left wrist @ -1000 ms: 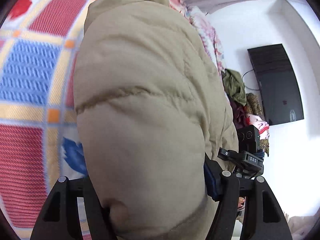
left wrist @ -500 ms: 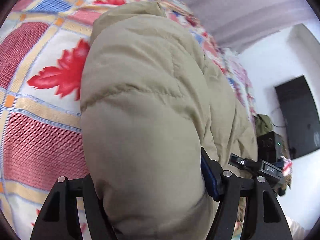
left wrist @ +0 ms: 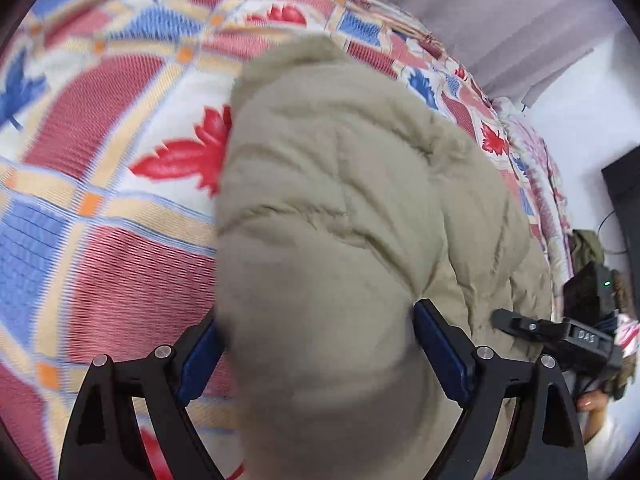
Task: Fold large clothes
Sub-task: 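Lower the bundle onto the quilt and open both grippers, pulling back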
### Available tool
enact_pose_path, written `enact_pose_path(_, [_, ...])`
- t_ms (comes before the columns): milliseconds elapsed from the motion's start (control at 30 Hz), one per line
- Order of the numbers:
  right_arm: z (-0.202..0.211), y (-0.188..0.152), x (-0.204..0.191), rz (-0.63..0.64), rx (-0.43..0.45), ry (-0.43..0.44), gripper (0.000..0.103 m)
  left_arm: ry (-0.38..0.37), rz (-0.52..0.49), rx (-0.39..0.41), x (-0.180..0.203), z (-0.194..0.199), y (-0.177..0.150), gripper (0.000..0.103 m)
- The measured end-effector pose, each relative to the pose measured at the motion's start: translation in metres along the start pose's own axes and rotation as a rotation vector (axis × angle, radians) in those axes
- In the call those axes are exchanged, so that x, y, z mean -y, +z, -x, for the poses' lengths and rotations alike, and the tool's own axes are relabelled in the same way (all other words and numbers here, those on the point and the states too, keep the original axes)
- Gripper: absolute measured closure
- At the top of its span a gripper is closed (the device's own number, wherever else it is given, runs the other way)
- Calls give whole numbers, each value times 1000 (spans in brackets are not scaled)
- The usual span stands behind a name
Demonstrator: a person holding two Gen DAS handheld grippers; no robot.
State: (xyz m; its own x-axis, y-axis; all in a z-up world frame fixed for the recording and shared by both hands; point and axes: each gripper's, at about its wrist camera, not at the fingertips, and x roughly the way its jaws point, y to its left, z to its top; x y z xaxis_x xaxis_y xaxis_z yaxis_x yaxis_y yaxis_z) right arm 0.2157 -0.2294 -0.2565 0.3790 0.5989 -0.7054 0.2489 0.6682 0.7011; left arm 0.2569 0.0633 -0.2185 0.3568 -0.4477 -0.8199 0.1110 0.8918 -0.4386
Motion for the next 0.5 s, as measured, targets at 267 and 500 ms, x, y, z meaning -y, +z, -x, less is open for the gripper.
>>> enact_pose_path(267, [94, -58, -32, 120, 194, -227, 63, 75, -68, 39, -12, 64, -23, 11])
enact_pose_path(500, [95, -82, -62, 351, 136, -205, 75, 142, -94, -11, -1, 31, -61, 11])
